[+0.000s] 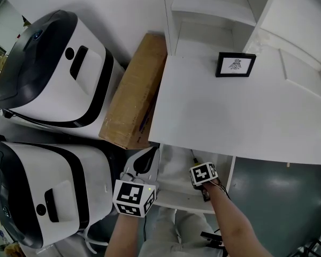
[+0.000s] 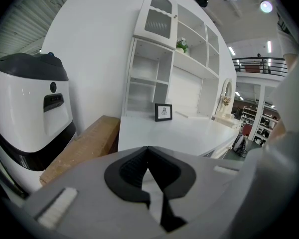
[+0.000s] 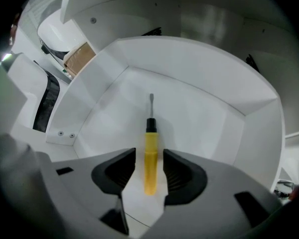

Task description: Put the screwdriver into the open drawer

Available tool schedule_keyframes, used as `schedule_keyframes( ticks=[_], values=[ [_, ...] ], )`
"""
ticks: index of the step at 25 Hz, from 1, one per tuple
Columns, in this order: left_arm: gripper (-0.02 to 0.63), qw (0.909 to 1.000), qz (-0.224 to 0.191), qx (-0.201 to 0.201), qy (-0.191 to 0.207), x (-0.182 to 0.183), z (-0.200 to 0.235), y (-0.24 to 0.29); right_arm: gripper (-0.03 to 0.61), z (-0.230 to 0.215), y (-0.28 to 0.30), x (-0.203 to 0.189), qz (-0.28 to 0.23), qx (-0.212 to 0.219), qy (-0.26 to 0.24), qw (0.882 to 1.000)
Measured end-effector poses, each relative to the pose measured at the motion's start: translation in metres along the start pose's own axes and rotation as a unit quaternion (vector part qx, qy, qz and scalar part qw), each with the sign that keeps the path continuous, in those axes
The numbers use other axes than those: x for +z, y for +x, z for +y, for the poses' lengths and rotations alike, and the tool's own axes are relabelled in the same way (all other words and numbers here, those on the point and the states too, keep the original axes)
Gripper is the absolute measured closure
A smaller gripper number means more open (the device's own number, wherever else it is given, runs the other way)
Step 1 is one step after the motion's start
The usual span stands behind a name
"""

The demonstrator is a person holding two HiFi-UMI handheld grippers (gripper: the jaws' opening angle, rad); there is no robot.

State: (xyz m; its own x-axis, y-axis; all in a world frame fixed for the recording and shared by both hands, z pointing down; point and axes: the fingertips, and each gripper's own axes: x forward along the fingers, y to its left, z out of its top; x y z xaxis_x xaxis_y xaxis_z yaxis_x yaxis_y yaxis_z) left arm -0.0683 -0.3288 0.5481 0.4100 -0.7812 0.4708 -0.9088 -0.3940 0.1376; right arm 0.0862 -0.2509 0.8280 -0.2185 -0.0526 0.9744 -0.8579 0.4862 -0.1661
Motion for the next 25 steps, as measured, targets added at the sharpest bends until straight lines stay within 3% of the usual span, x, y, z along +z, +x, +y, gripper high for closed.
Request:
schedule_keyframes(
  ticks=[4, 18, 25],
  values=[
    [0.604, 1.0, -0.002, -0.003, 0.001, 0.001, -0.001, -0.001, 0.367, 0.0, -0.003, 0.001, -0.008, 0.003, 0.011, 1.0],
    [0.604, 0.999, -0.038, -0.022, 0.008, 0.034, -0.015, -0.013, 0.362, 0.002, -0.049, 0.0, -0.03, -0.009, 0.027, 0.999],
    [0.604, 0.998, -0.056, -0.027, 0.01, 0.05, -0.019, -0.023, 0.364, 0.007, -0.081, 0.009, -0.072, -0.016, 0.015, 0.997]
  ],
)
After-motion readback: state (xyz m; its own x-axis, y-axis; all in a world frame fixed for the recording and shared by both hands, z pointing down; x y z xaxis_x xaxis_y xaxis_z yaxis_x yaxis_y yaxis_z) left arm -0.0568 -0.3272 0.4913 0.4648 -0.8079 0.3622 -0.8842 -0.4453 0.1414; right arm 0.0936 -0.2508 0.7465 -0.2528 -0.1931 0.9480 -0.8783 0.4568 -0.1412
